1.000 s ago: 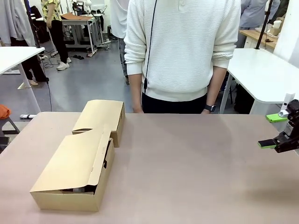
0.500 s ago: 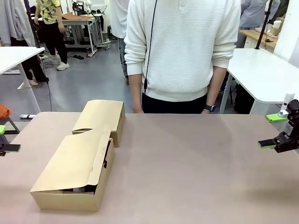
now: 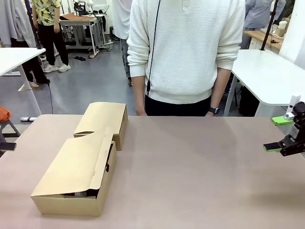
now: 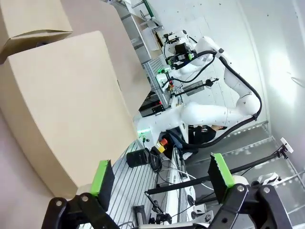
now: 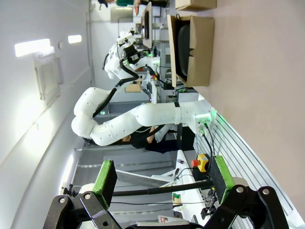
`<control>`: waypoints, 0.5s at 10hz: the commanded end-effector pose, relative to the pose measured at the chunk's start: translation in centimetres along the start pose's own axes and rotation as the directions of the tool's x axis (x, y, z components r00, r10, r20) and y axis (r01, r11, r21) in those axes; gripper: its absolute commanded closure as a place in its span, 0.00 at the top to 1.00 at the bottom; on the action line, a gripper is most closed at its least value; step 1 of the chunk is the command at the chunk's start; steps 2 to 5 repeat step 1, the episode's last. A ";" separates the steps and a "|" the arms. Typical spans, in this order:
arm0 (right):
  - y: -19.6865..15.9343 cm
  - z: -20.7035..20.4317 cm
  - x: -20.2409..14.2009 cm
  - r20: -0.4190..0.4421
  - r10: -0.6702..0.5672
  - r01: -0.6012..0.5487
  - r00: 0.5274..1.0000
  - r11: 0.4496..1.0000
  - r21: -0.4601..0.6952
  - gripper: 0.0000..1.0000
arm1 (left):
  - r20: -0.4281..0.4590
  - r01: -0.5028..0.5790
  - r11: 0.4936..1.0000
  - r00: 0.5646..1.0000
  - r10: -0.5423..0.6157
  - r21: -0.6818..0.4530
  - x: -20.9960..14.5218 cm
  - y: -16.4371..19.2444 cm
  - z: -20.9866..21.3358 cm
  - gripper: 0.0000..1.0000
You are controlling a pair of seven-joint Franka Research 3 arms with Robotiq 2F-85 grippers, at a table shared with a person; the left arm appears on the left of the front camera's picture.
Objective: Place items inside the box.
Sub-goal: Close the lid of the Mailer Box closest to the robot.
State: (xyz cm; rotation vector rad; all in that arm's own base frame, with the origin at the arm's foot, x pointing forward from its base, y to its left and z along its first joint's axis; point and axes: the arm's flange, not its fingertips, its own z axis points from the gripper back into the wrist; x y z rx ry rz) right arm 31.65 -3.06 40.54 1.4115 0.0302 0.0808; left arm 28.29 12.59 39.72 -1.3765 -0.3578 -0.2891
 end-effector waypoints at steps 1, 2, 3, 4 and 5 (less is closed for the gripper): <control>0.5 0.1 0.1 0.011 -0.021 0.021 1.000 1.000 0.005 1.00 | -0.006 0.014 1.000 1.000 -0.014 -0.008 -0.7 0.1 0.0 1.00; 0.5 0.1 0.1 0.011 -0.021 0.021 1.000 1.000 0.005 1.00 | -0.006 0.014 1.000 1.000 -0.014 -0.008 -0.7 0.1 0.0 1.00; 0.5 0.1 0.1 0.011 -0.021 0.021 1.000 1.000 0.005 1.00 | -0.006 0.014 1.000 1.000 -0.014 -0.008 -0.7 0.1 0.0 1.00; 0.5 0.1 0.1 0.011 -0.021 0.021 1.000 1.000 0.005 1.00 | -0.006 0.014 1.000 1.000 -0.014 -0.008 -0.7 0.1 0.0 1.00; 0.5 0.1 0.1 0.011 -0.021 0.021 1.000 1.000 0.005 1.00 | -0.006 0.014 1.000 1.000 -0.014 -0.008 -0.7 0.1 0.0 1.00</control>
